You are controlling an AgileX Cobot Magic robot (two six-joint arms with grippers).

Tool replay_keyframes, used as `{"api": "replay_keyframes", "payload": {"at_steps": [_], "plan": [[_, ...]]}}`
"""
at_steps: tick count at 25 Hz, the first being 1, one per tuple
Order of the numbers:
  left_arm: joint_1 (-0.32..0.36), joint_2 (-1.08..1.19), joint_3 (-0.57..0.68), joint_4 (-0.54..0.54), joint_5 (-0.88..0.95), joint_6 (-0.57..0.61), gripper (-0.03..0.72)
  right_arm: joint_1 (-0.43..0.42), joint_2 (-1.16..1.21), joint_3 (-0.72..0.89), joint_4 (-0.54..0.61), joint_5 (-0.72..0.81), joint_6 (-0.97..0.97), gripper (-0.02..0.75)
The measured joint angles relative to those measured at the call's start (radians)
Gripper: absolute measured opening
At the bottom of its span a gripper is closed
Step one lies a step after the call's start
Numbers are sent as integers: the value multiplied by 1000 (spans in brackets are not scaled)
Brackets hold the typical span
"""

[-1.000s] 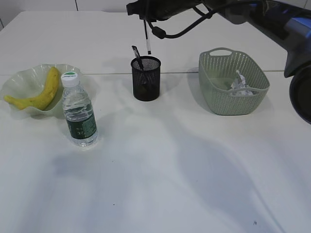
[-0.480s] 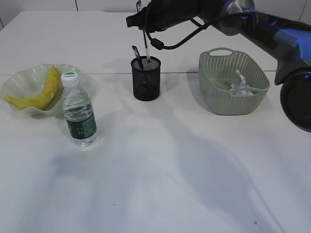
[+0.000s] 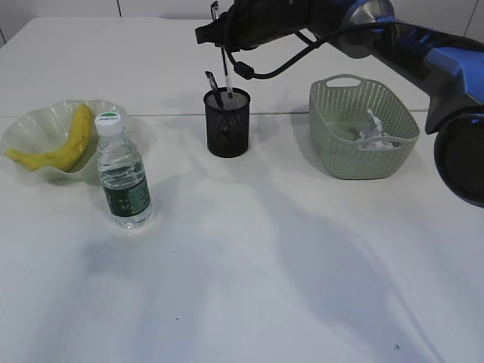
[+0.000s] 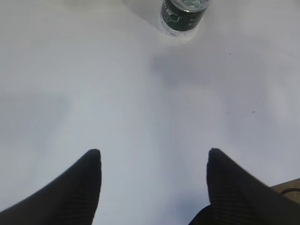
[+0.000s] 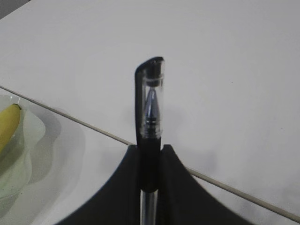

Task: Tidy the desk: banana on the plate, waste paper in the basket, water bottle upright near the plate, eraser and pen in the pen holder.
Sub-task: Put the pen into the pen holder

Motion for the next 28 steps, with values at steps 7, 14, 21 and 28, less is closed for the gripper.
{"api": "replay_keyframes", "payload": {"at_steps": [7,14,21,28], "plan": [[0,0,0,0,0,0,496,0,0,0,3,34,-6,50],[0,0,0,0,0,0,496,0,0,0,5,124,-14,50],[0,0,0,0,0,0,496,0,0,0,7,202,-18,50],[0,0,0,0,0,0,496,0,-28,0,7,295,-18,50]]}}
